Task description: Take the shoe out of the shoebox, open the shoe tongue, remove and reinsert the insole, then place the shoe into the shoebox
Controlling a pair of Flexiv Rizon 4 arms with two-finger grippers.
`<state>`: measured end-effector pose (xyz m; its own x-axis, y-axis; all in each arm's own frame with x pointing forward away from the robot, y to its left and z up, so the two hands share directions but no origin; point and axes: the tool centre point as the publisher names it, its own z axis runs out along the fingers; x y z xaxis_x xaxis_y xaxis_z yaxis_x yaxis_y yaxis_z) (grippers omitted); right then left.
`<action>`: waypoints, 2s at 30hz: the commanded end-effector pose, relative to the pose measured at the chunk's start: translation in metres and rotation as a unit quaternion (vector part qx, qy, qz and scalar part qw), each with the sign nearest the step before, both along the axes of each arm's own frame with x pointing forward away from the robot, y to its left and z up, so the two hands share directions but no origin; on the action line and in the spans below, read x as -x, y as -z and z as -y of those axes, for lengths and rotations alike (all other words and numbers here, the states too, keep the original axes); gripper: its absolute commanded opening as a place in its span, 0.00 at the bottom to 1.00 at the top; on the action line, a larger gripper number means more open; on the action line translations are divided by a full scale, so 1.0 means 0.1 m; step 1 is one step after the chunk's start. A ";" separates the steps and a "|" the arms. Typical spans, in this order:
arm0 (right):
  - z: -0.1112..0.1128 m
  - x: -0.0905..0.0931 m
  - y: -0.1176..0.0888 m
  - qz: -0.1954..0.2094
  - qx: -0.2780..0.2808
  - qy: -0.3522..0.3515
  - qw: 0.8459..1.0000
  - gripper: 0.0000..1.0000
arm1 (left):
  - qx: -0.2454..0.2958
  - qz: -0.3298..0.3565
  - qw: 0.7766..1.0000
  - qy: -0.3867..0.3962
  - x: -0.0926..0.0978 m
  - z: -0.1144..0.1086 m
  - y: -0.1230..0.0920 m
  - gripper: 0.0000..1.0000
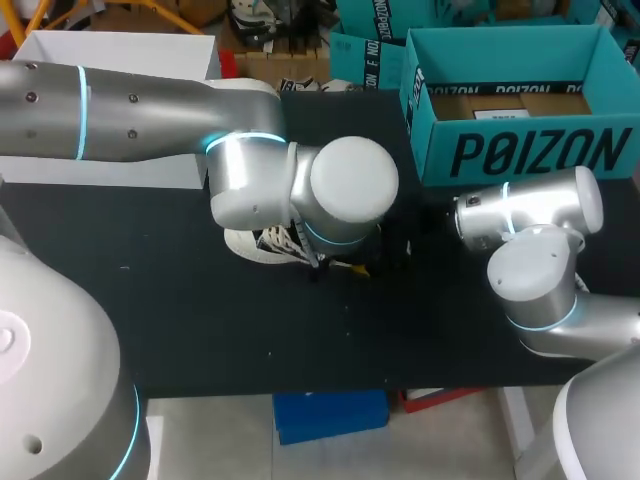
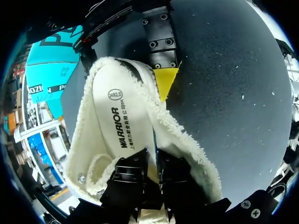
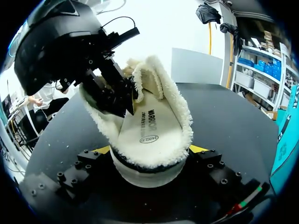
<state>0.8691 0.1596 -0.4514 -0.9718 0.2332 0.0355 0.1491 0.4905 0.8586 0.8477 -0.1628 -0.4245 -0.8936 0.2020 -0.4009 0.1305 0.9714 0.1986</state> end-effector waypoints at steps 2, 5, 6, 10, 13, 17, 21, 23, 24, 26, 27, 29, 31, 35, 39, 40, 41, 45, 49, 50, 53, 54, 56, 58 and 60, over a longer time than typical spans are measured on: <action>-0.04 -0.02 0.05 -0.002 0.001 0.002 1.000 0.00 | 0.009 0.048 0.999 -0.009 -0.55 -0.23 1.77 0.18; -0.04 -0.02 0.05 -0.002 0.001 0.002 1.000 0.00 | 0.016 0.060 0.998 -0.014 -0.64 -0.21 1.81 0.18; -0.04 -0.02 0.05 -0.002 0.001 0.002 1.000 0.00 | 0.020 0.061 0.998 -0.015 -0.68 -0.20 1.82 0.18; -0.04 -0.02 0.05 -0.002 0.001 0.002 1.000 0.00 | 0.026 0.070 0.997 -0.020 -0.79 -0.17 1.87 0.18; -0.04 -0.02 0.05 -0.002 0.001 0.002 1.000 0.00 | 0.029 0.073 0.997 -0.028 -0.90 -0.16 1.92 0.18; -0.04 -0.02 0.05 -0.002 0.001 0.002 1.000 0.00 | 0.033 0.079 0.996 -0.040 -1.04 -0.18 1.93 0.17; -0.04 -0.02 0.05 -0.002 0.001 0.002 1.000 0.00 | 0.042 0.095 0.993 -0.049 -1.13 -0.17 1.87 0.16; -0.04 -0.02 0.05 -0.002 0.001 0.002 1.000 0.00 | 0.048 0.102 0.992 -0.055 -1.17 -0.18 1.83 0.16; -0.04 -0.02 0.05 -0.002 0.001 0.002 1.000 0.00 | 0.052 0.104 0.992 -0.057 -1.19 -0.19 1.82 0.16; -0.04 -0.02 0.05 -0.002 0.001 0.002 1.000 0.00 | 0.056 0.109 0.990 -0.064 -1.25 -0.19 1.79 0.16; -0.04 -0.02 0.05 -0.002 0.001 0.002 1.000 0.00 | 0.060 0.112 0.990 -0.066 -1.26 -0.19 1.78 0.16; -0.04 -0.02 0.05 -0.002 0.001 0.002 1.000 0.00 | 0.061 0.117 0.989 -0.068 -1.27 -0.18 1.76 0.16; -0.04 -0.02 0.05 -0.002 0.001 0.002 1.000 0.00 | 0.059 0.124 0.988 -0.073 -1.28 -0.16 1.75 0.16; -0.04 -0.02 0.05 -0.002 0.001 0.002 1.000 0.00 | 0.049 0.138 0.987 -0.073 -1.31 -0.16 1.72 0.16; -0.04 -0.02 0.05 -0.002 0.001 0.002 1.000 0.00 | 0.057 0.134 0.986 -0.076 -1.34 -0.19 1.70 0.18; -0.04 -0.02 0.05 -0.002 0.001 0.002 1.000 0.00 | 0.048 0.139 0.986 -0.077 -1.34 -0.17 1.70 0.18; -0.04 -0.02 0.05 -0.002 0.001 0.002 1.000 0.00 | 0.048 0.138 0.986 -0.076 -1.34 -0.17 1.70 0.18; -0.04 -0.02 0.05 -0.002 0.001 0.002 1.000 0.00 | 0.047 0.137 0.987 -0.075 -1.35 -0.16 1.70 0.10; -0.04 -0.02 0.05 -0.002 0.001 0.002 1.000 0.00 | 0.044 0.141 0.986 -0.076 -1.35 -0.16 1.70 0.12; -0.04 -0.02 0.05 -0.002 0.001 0.002 1.000 0.00 | 0.042 0.142 0.986 -0.076 -1.35 -0.16 1.70 0.12; -0.04 -0.02 0.05 -0.002 0.001 0.002 1.000 0.00 | 0.041 0.144 0.986 -0.078 -1.35 -0.16 1.70 0.09; -0.04 -0.02 0.05 -0.002 0.001 0.002 1.000 0.00 | 0.044 0.141 0.986 -0.079 -1.36 -0.17 1.70 0.05; -0.04 -0.02 0.05 -0.002 0.001 0.002 1.000 0.00 | 0.049 0.133 0.987 -0.077 -1.37 -0.18 1.70 0.00; -0.04 -0.02 0.05 -0.002 0.001 0.002 1.000 0.00 | 0.057 0.118 0.989 -0.072 -1.37 -0.19 1.70 0.00; -0.04 -0.02 0.05 -0.002 0.001 0.002 1.000 0.00 | 0.071 0.099 0.990 -0.065 -1.40 -0.22 1.69 0.00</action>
<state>0.8696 0.1582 -0.4514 -0.9714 0.2346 0.0357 0.1501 0.4908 0.8582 0.8529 -0.1677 -0.4272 -0.7828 0.0175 -0.6221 -0.0609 0.9927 0.1045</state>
